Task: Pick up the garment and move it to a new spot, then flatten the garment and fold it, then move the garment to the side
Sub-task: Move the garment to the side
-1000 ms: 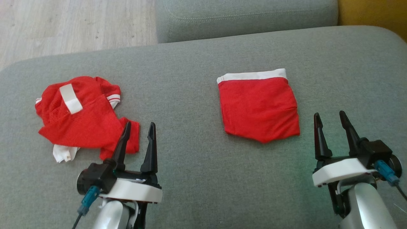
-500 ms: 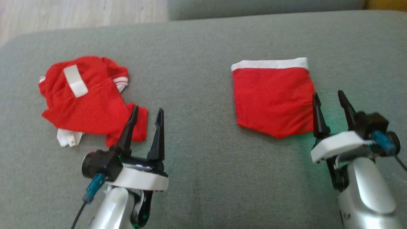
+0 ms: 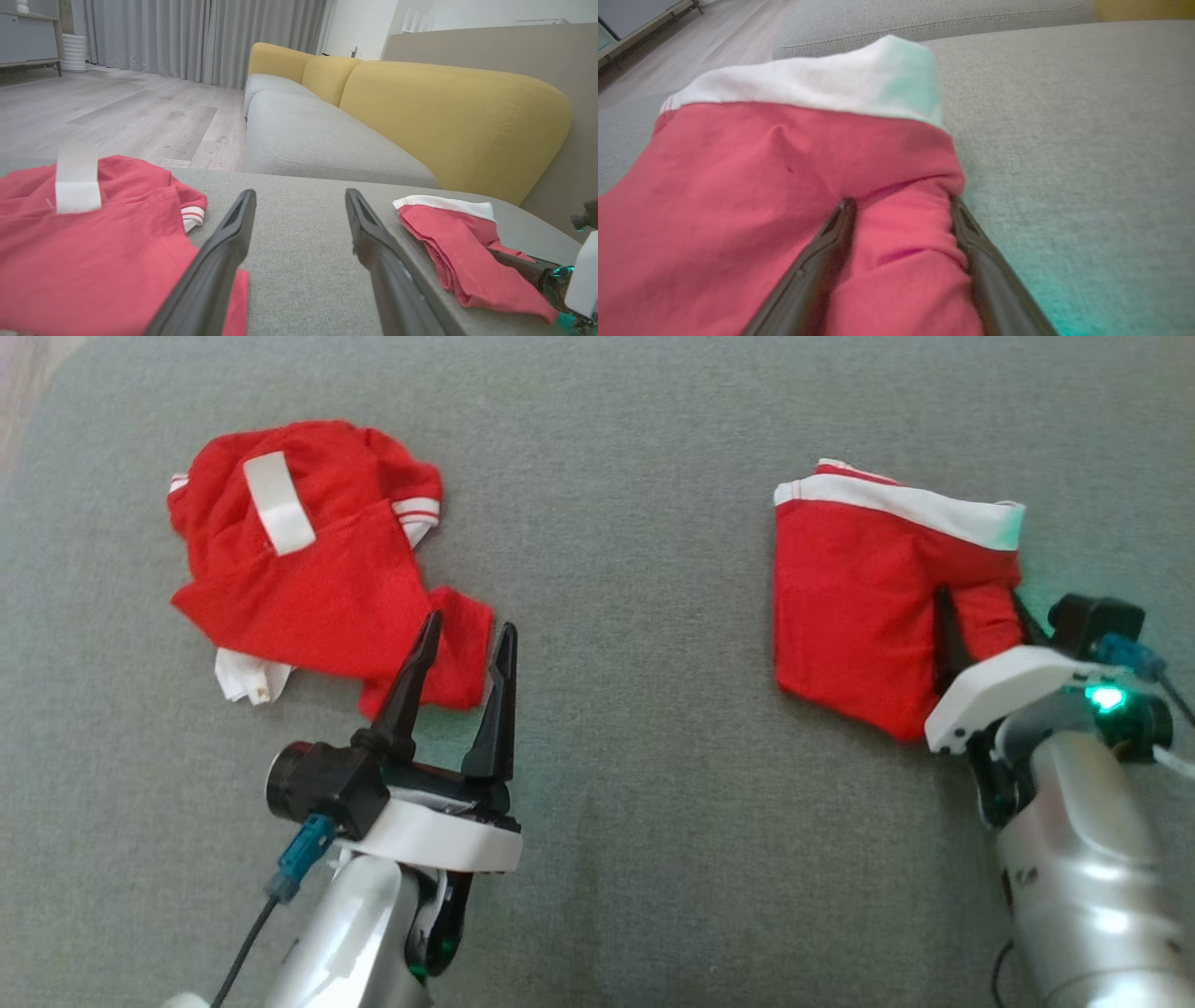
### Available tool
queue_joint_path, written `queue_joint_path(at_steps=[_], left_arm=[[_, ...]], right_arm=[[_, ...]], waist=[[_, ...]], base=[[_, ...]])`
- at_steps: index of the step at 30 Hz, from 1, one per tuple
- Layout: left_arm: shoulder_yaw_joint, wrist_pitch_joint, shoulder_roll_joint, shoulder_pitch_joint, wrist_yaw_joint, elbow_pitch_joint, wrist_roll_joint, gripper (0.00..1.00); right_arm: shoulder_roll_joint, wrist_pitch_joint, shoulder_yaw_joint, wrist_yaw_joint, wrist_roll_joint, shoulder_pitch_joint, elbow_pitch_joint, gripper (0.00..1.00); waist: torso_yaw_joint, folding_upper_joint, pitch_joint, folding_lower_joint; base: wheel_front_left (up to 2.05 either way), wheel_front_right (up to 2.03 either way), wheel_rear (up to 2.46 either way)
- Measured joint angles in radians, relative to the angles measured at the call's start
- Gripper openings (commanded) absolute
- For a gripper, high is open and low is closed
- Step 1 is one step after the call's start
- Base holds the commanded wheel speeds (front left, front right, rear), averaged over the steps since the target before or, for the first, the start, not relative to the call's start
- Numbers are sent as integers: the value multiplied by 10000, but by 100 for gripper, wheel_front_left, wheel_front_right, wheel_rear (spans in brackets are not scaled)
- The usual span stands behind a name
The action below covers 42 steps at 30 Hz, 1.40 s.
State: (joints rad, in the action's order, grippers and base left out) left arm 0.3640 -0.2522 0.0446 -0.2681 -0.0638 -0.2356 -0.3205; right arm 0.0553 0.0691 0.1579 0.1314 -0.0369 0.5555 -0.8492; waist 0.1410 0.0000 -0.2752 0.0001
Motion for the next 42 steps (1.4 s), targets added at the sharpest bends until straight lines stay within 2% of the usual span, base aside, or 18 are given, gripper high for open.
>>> queue_joint_path(at_steps=[2, 3, 4, 13, 18, 22, 26, 32, 35, 39, 42], left_arm=[[25, 0, 0, -1, 25, 0, -12, 100], [29, 0, 0, -1, 29, 0, -50, 100], [31, 0, 0, -1, 35, -2, -59, 100], [130, 0, 0, -1, 33, -15, -58, 100], [489, 0, 2, -15, 33, -8, -75, 100], [802, 0, 4, -199, 127, 81, -144, 100], [1014, 0, 2, -482, 199, 199, -144, 100], [1160, 0, 0, -697, 198, 263, -142, 100], [1149, 0, 2, -835, 186, 251, -140, 100], [1030, -2, 2, -992, 107, 222, -125, 100], [947, 0, 4, -1010, 98, 211, -125, 100]], right_arm=[[75, 31, -44, 0, 13, 269, -324, 100], [94, 94, -58, 0, 19, 396, -468, 45], [100, 203, -81, 0, 40, 509, -602, 0], [81, 1302, -349, 2, 1969, 606, -848, 0], [489, 1392, -775, 2, 2627, 610, -500, 0], [1166, 1141, -1478, 0, 2660, 663, -370, 0], [2194, 780, -2188, 0, 2220, 749, -330, 0], [3960, 401, -2846, 2, 1352, 1158, -458, 0], [4644, 301, -2892, 2, 1020, 1364, -652, 0], [5162, 167, -2846, 2, 878, 1535, -894, 0], [5279, 150, -2746, 2, 878, 1585, -986, 0]], waist=[[74, 0, -62, -1], [88, 0, -78, 0], [81, 0, -74, 0], [-457, 0, 183, 0], [-906, 0, 324, -1], [-1281, 0, 338, -1], [-1516, 0, 155, -1], [-1546, 0, -355, 0], [-1431, 0, -614, 0], [-1201, 0, -907, 0], [-1101, 0, -1030, 0]], base=[[0, 0, 0], [0, 0, 0], [0, 0, 0], [0, 0, 0], [0, 0, 0], [0, 0, 0], [0, 0, 0], [0, 0, 0], [0, 0, 0], [0, 0, 0], [0, 0, 0]])
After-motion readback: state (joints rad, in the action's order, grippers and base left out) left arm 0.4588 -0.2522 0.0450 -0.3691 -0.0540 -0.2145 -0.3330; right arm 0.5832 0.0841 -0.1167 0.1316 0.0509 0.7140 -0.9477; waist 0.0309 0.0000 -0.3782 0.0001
